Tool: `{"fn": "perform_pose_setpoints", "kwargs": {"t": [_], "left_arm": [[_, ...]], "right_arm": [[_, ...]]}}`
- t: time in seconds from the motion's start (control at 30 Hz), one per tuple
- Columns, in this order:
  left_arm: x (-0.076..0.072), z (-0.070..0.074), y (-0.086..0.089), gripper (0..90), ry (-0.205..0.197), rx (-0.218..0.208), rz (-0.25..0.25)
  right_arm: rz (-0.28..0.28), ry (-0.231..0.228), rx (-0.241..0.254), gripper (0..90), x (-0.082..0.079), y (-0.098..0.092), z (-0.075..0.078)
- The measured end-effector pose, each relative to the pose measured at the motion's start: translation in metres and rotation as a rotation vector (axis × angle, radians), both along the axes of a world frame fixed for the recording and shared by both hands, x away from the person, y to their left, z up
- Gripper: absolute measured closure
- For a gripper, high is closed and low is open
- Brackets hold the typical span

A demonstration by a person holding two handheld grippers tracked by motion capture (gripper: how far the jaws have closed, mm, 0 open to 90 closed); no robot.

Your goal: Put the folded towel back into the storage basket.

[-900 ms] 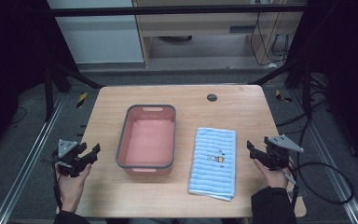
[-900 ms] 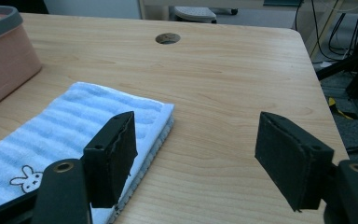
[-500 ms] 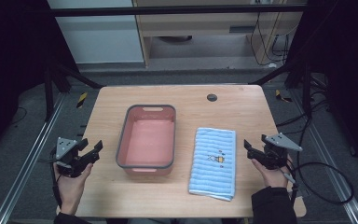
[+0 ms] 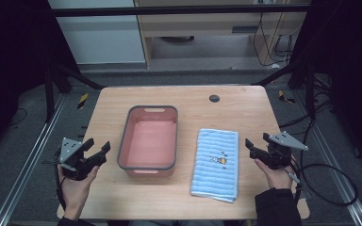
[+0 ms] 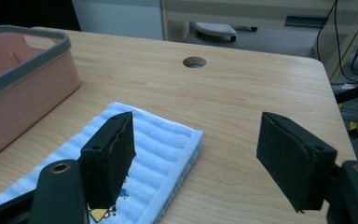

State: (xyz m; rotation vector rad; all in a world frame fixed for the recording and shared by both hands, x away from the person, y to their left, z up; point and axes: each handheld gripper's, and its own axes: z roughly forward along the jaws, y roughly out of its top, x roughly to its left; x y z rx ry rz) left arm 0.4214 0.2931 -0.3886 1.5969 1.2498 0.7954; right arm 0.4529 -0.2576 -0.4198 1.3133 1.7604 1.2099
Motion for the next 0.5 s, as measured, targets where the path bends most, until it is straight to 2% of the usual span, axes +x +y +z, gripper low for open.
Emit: {"fn": "perform_pose_setpoints", "kwargs": {"t": [0.3,0.5], "left_arm": [[-0.006,0.007,-0.018,34.9,-0.024,0.018,-0.039],[-0.008,0.006,-0.031,34.7,-0.031,0.038,-0.067]], "right_arm": [[0.018,-0.001,-0.018,30.2,0.001,0.004,0.007],[0.021,-0.025,-0.027,34.7,0.0,0.006,0.013]]}}
